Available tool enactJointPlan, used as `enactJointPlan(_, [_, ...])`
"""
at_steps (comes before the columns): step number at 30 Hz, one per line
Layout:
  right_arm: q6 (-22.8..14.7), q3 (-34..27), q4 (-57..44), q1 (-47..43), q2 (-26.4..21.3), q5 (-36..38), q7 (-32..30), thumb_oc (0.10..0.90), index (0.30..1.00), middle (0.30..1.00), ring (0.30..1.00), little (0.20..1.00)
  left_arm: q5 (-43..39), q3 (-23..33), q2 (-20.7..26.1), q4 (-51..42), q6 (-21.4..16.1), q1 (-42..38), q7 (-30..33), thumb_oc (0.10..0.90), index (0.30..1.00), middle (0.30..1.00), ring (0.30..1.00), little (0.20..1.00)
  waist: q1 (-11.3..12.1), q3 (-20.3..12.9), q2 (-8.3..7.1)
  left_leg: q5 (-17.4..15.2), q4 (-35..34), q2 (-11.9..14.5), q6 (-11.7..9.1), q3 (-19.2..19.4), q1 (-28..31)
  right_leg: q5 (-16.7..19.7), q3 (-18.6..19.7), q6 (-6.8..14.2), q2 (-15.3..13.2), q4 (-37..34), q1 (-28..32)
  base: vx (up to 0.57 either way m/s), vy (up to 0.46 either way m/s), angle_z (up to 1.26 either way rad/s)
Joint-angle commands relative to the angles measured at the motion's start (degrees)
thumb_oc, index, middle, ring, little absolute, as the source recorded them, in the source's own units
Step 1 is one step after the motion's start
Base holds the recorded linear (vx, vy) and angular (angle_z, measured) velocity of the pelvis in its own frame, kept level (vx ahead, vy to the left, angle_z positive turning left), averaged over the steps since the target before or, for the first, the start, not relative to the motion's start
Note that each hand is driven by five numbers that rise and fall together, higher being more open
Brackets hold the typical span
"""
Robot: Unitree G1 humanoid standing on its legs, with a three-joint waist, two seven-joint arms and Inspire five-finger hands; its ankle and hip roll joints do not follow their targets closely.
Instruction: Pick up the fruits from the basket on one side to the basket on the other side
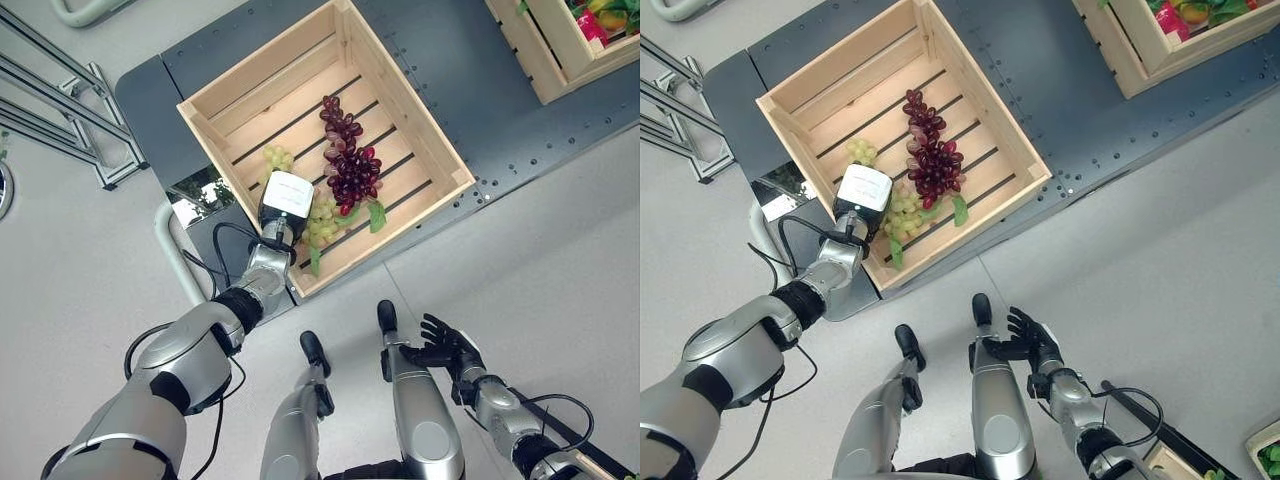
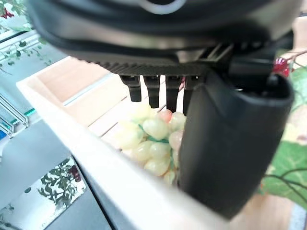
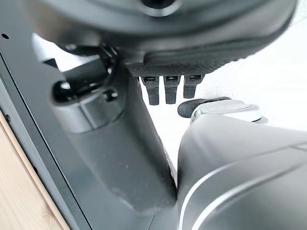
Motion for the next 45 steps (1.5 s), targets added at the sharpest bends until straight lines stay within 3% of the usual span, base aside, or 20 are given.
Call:
enactJointPlan(1, [-3.6,1.2,-1.6,1.4,0.3,1.9,0.2,0.8,0.9,0.9,0.9,0.9,1.3,3.9,2.4,1.4,-1.8,-3.8,5.7,0.4,0.3,0.3,0.3,0.3,0.1,-0.6,-2.97,-1.2,10.0,1.5,-0.7,1.1,-7.5,1.5,0.8,-2.1,2.1,-3.1,3.0,0.0,0.0,0.0])
enactJointPlan(9, [-4.2,0.4,-1.5,2.1,0.3,1.8,-0.4,0.8,0.9,0.9,0.9,0.9,-2.6,5.1,3.3,-0.5,-10.2,-3.4,13.9,0.4,0.3,0.3,0.3,0.3,0.4,-0.6,-2.73,-1.5,10.4,1.3,-0.7,1.0,-6.5,1.2,0.7,-2.2,2.1,-2.6,4.1,0.0,0.0,0.0])
enactJointPlan(16, [-4.2,-0.4,-1.7,2.5,0.4,1.8,-0.8,0.8,0.9,0.9,0.9,0.9,-3.4,5.5,4.6,-4.0,-14.0,-3.0,16.2,0.4,0.3,0.3,0.3,0.3,0.7,-0.6,-2.56,-1.4,9.7,1.2,-0.7,1.0,-5.4,1.3,0.8,-2.3,2.1,-3.3,5.3,0.0,0.0,0.0])
enactJointPlan(20, [-4.6,-1.1,-1.8,3.0,0.6,2.3,-1.4,0.8,0.9,0.9,0.9,0.9,-7.5,6.7,5.3,-8.3,-18.0,-2.5,20.4,0.4,0.3,0.3,0.3,0.3,1.0,-0.7,-2.4,-1.4,8.9,0.9,-0.6,0.7,-4.2,1.2,0.7,-2.3,2.2,-3.7,6.3,0.0,0.0,0.0])
enactJointPlan(26, [-6.1,-3.3,-2.4,5.0,1.1,2.8,-3.1,0.8,0.9,0.9,0.9,0.9,-12.6,12.2,7.4,-14.7,-24.0,1.0,27.3,0.4,0.3,0.3,0.3,0.3,2.2,-1.8,-2.49,-1.0,7.3,0.5,-0.5,0.0,-3.0,1.6,0.3,-2.2,2.2,-4.8,7.5,0.0,-0.006,0.0])
enactJointPlan(31, [-8.7,-6.7,-4.9,7.6,2.6,3.4,-6.1,0.8,0.9,0.9,0.9,0.9,-14.9,21.7,7.8,-23.9,-31.5,10.2,34.3,0.4,0.3,0.3,0.3,0.3,4.6,-3.1,-3.04,-0.5,4.5,0.0,-0.4,-1.5,-0.6,1.9,-0.9,-2.0,2.3,-7.1,10.0,-0.01,-0.045,0.03])
enactJointPlan(38, [-10.3,-10.0,-9.9,10.6,4.4,3.5,-10.5,0.8,0.9,0.9,0.9,0.9,-17.3,30.0,6.6,-32.2,-38.3,20.3,37.3,0.4,0.3,0.3,0.3,0.3,7.1,-5.4,-4.22,0.5,-0.7,-0.6,-0.1,-3.4,3.1,2.9,-1.9,-1.4,2.5,-11.2,13.7,-0.01,-0.045,0.08])
enactJointPlan(45, [-10.0,-11.0,-14.1,12.2,5.3,2.2,-13.1,0.8,0.9,0.9,0.9,0.9,-16.2,32.0,6.6,-35.0,-36.8,23.7,35.5,0.4,0.3,0.3,0.3,0.3,8.0,-7.3,-5.21,1.1,-4.4,-0.9,0.2,-4.2,6.0,4.1,-1.7,-0.6,2.6,-13.9,16.1,0.01,-0.009,0.07])
